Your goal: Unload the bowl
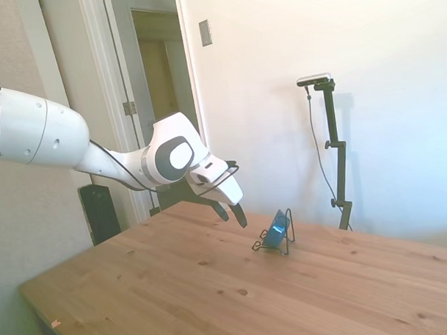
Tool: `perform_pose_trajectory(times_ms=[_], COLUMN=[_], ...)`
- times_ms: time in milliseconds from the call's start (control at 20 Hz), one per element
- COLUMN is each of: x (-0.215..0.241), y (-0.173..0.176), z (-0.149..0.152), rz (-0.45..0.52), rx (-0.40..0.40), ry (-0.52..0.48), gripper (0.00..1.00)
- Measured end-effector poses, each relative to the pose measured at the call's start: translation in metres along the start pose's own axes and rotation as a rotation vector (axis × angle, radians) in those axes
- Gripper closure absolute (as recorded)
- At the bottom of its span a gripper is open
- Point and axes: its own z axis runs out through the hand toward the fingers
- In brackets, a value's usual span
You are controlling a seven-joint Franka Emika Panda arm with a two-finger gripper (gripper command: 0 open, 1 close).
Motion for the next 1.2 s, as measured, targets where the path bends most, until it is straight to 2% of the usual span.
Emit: perform_pose_trajectory(times_ms=[250,550,1050,1100,1200], x=[0.01,0.04,0.061,0.061,0.061], y=[-0.026,-0.042,-0.046,-0.046,-0.047], z=[0.026,0.074,0.09,0.092,0.093], rz=[0.087,0.15,0.183,0.182,0.181], rx=[-0.025,-0.057,-0.083,-0.085,-0.087], ry=[0.094,0.139,0.18,0.181,0.182], gripper=[0.0,0.0,0.0,1.0,1.0])
